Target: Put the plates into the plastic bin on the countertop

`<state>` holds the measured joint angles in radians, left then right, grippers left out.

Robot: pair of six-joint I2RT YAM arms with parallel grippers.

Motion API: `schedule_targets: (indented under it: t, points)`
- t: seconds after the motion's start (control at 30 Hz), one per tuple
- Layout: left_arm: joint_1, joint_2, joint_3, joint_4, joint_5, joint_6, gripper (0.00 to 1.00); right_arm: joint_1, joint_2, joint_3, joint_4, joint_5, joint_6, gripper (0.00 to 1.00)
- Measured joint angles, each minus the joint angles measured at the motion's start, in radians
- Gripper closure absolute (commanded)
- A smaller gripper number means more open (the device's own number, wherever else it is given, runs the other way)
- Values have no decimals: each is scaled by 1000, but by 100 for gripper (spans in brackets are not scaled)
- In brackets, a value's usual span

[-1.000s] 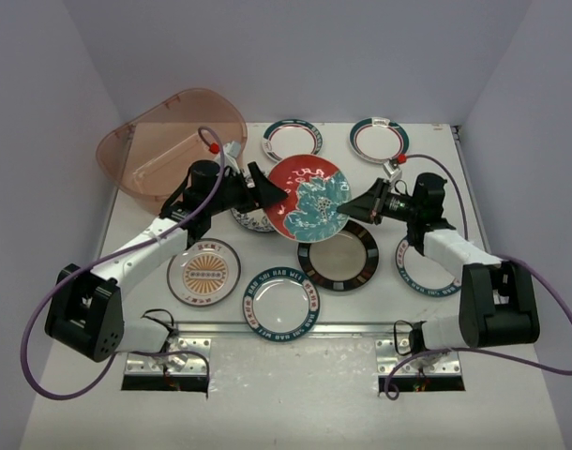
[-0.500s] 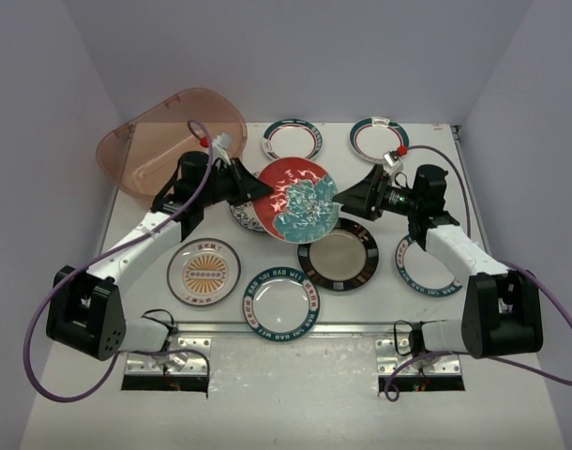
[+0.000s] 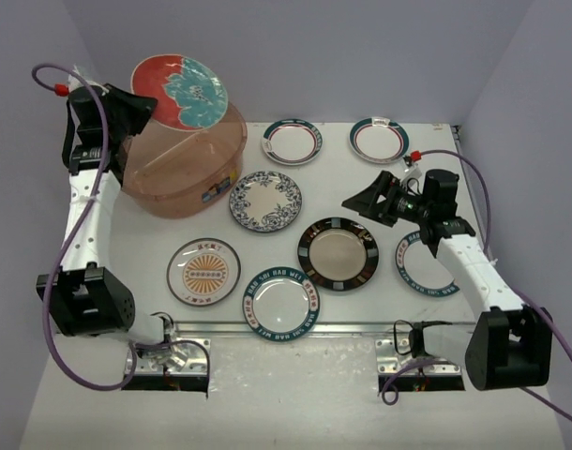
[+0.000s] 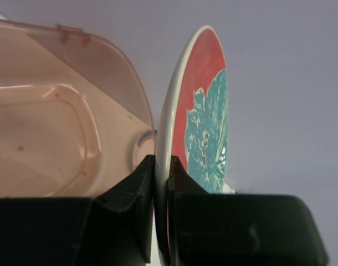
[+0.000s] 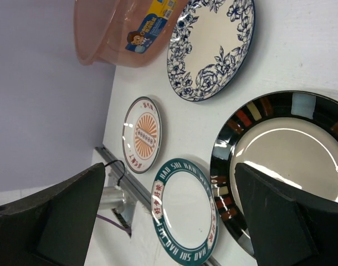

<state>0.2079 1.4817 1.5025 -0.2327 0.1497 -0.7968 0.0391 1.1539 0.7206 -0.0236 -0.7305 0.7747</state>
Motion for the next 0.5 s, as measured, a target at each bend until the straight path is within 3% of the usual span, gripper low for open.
schedule_targets:
  t: [0.37, 0.4, 0.5]
  points:
    - [43, 509, 165, -141, -36, 23, 100, -5, -130, -18, -158, 56, -130, 1]
    - [46, 546, 180, -151, -29, 26, 97, -5, -137, -21, -172, 58, -143, 1]
    - [50, 629, 203, -156, -17, 29, 72, -5, -163, -36, -204, 84, -183, 1]
